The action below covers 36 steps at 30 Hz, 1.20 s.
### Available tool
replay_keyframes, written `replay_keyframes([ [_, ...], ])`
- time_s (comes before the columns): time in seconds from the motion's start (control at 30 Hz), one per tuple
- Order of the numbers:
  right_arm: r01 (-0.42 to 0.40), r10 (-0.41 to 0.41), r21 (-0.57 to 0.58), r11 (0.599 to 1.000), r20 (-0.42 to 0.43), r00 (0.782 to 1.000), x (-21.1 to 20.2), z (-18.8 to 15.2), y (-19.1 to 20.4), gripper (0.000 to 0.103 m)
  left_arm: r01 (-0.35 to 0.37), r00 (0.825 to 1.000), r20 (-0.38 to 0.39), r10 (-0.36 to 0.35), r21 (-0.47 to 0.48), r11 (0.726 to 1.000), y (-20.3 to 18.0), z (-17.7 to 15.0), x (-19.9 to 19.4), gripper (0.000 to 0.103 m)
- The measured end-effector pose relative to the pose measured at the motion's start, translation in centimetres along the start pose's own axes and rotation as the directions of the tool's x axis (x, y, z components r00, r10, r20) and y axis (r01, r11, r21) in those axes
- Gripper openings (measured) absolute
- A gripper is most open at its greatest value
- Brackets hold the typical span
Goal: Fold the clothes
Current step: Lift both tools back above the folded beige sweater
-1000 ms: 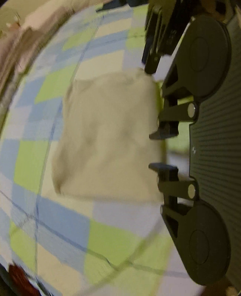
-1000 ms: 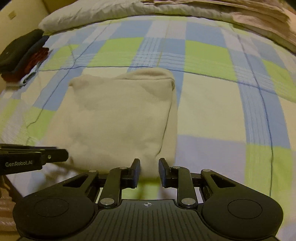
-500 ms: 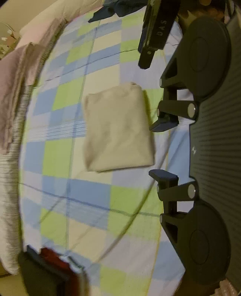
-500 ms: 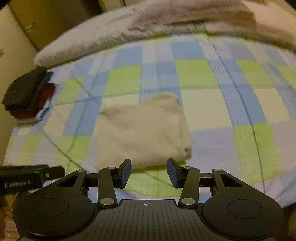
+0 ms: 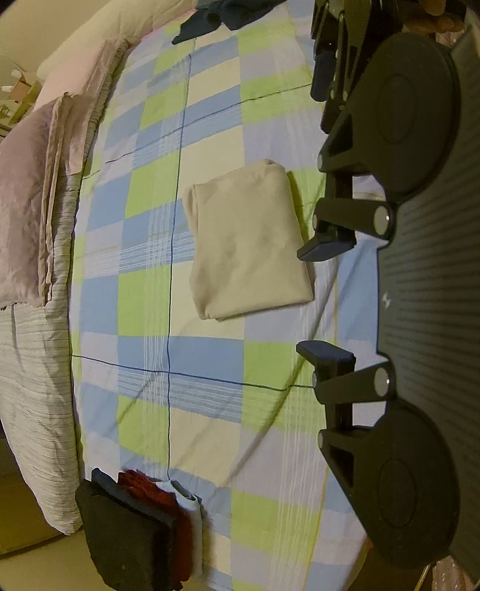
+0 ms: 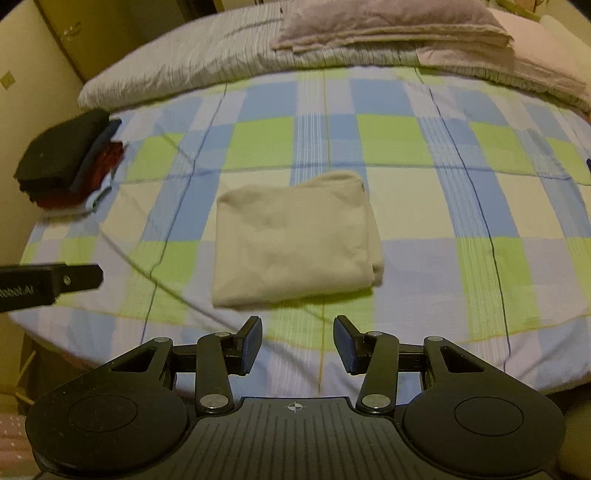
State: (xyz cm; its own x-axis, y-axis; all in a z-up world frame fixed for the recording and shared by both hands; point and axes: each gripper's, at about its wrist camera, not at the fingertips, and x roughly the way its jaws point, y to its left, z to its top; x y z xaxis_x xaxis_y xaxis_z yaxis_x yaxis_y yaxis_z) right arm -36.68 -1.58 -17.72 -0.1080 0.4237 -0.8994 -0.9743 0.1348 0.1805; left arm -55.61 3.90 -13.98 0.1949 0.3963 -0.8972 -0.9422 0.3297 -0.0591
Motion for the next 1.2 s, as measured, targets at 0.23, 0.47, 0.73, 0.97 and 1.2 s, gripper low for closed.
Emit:
replay_keyframes([
  [0.23, 0.033, -0.033, -0.001, 0.999, -0.023, 0.999, -0.2, -0.4, 0.8, 0.067, -0.006, 1.000, -0.018, 0.006, 0.016, 1.000, 0.1, -0.2, -0.2, 0.045],
  [0.47, 0.053, -0.053, -0.014, 0.999, -0.046, 0.998, -0.4, -0.5, 1.3, 0.067, -0.014, 0.999, -0.042, 0.015, 0.025, 1.000, 0.3, -0.5, -0.3, 0.049],
  [0.73, 0.061, -0.065, -0.070, 0.996, -0.061, 0.996, -0.6, 0.0, 1.7, 0.068, -0.027, 0.997, -0.068, 0.026, -0.021, 0.999, 0.3, -1.0, -0.6, 0.049],
  [0.97, 0.043, -0.056, -0.139, 0.989, -0.085, 0.995, -0.4, 0.3, 0.7, 0.068, -0.046, 0.994, -0.099, 0.038, -0.083, 0.995, -1.0, -1.6, -0.3, 0.049],
  [1.2, 0.010, -0.029, -0.189, 0.982, -0.101, 0.994, -0.3, 0.7, -2.0, 0.068, -0.070, 0.992, -0.116, 0.054, -0.143, 0.987, -3.5, -2.4, 0.0, 0.049],
])
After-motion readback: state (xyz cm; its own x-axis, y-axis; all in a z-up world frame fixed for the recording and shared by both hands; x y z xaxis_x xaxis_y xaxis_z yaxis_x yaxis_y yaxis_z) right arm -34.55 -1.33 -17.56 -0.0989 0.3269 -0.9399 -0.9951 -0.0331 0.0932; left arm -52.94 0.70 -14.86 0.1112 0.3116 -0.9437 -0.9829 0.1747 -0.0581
